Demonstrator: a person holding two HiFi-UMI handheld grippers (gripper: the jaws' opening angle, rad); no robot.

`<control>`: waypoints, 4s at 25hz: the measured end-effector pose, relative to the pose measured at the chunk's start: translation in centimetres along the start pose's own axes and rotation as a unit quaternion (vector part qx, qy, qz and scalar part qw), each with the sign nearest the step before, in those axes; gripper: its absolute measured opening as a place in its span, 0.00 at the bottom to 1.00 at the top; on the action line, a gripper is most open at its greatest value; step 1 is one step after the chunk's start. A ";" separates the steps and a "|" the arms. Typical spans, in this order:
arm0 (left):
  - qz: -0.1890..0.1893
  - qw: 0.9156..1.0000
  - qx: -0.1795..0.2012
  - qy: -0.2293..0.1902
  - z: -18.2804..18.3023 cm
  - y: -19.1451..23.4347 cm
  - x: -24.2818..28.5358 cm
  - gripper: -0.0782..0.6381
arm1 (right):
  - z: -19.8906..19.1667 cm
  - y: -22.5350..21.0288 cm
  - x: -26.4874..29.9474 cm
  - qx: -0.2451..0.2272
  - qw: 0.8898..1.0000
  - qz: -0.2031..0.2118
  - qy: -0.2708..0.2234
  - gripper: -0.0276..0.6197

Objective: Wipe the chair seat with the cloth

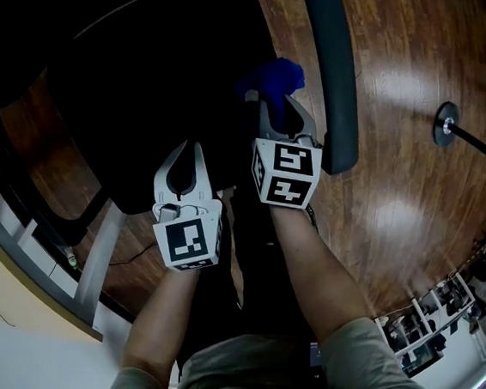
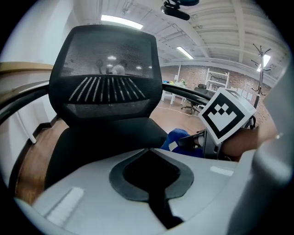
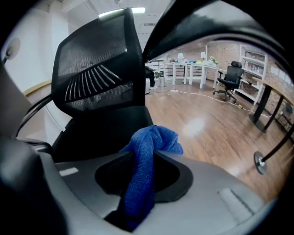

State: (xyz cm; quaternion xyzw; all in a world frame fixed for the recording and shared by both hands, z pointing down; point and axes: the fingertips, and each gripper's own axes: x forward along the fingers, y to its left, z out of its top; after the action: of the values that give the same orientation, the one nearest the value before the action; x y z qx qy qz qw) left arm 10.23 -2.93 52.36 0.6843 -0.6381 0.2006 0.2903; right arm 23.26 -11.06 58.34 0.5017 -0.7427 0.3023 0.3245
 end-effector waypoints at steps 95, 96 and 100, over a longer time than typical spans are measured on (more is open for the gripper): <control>-0.040 0.997 0.062 0.013 -1.2 -0.8 -3.9 0.12 | -3.0 3.0 -4.3 -0.046 0.999 0.018 0.007 0.19; -0.042 0.997 0.062 0.011 -1.2 -1.3 -3.7 0.12 | -3.1 2.4 -4.3 -0.044 0.999 0.012 0.006 0.19; -0.047 0.997 0.065 0.012 -1.3 -2.3 -3.0 0.12 | -4.0 1.5 -4.1 -0.049 0.999 -0.002 0.014 0.19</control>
State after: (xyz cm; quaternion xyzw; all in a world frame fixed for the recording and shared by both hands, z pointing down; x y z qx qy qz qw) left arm 12.31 0.22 51.05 0.7284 -0.5876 0.2356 0.2620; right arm 23.78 -5.23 57.38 0.4824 -0.7509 0.2718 0.3600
